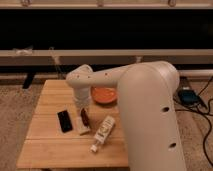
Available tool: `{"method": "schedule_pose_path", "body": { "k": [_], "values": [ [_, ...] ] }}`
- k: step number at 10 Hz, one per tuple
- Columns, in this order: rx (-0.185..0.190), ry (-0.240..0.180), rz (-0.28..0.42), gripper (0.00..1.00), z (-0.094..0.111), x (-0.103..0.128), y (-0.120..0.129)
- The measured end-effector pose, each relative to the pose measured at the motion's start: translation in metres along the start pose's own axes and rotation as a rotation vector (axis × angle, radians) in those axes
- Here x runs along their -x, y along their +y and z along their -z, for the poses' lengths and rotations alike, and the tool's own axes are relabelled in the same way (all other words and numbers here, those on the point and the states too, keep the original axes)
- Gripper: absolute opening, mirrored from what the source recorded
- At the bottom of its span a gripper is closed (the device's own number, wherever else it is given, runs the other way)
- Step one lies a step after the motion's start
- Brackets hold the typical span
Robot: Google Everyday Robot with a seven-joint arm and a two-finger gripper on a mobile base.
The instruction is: Place the pepper on the white sponge
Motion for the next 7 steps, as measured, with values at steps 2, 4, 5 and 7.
{"method": "schedule_pose_path", "body": {
  "k": [2, 4, 5, 7],
  "values": [
    [0.004, 0.012, 0.012, 0.0, -0.005, -0.007, 0.005],
    [0.006, 0.021, 0.021, 0.0, -0.01, -0.01, 0.009],
    [0.006, 0.026, 0.028, 0.0, -0.013, -0.012, 0.01],
    [0.005, 0.031, 0.043, 0.05, -0.018, -0.013, 0.016]
  ]
}}
